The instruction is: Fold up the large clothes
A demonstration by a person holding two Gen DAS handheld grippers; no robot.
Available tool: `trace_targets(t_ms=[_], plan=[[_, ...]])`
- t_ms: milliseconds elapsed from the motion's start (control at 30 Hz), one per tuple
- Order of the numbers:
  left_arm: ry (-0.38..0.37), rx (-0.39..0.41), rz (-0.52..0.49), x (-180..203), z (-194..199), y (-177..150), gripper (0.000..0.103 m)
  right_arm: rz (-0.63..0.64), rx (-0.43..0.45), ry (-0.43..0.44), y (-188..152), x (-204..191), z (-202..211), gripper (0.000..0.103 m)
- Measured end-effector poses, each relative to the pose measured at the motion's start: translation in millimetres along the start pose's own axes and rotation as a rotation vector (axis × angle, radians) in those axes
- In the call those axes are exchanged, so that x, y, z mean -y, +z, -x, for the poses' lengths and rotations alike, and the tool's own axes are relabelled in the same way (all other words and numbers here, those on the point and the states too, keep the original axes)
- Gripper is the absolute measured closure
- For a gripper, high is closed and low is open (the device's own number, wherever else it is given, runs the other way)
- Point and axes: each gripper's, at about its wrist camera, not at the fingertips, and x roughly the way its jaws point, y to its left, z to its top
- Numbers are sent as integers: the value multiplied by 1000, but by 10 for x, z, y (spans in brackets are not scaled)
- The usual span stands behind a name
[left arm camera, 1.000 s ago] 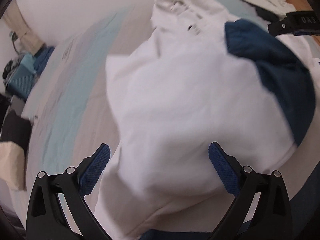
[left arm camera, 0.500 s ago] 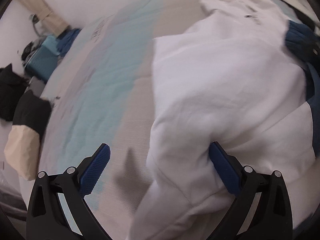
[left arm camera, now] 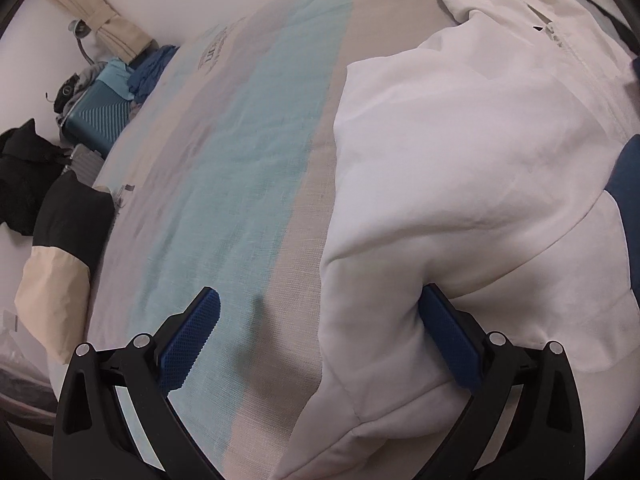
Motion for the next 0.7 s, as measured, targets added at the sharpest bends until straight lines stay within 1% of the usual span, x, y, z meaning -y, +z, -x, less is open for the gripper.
trace_targets(t_ms=[67, 167, 233, 267, 400, 433, 467, 533, 600, 667, 700], plan=[[9, 0, -1, 60, 38, -15, 5, -9, 21, -6, -56, 138, 112, 83], [21, 12, -10, 108, 62, -25, 5, -57, 16, -4, -249, 407, 227, 83], [32, 21, -19, 145, 76, -35, 5, -68, -2, -15, -464, 527, 243, 83], [30, 50, -15, 161, 78, -42, 5, -78, -16, -17, -587, 562, 229, 84], [46, 61, -14, 203, 91, -59, 5, -92, -63, -25, -985, 619, 97, 83], [47, 62, -14, 205, 96, -61, 5, -95, -73, -29, -1048, 628, 75, 79], [47, 61, -16, 202, 112, -58, 5, -104, -75, -30, -1119, 645, 73, 67], [39, 48, -10, 177, 163, -46, 6, -129, -58, -58, -1240, 681, 177, 54], [26, 34, 1, 134, 269, -15, 7, -164, -43, -72, -1321, 738, 383, 54], [4, 66, 14, 81, 508, 35, 6, -176, -17, -105, -1326, 770, 597, 54], [-7, 90, 16, 62, 640, 68, 6, -172, 8, -111, -1276, 777, 728, 54]])
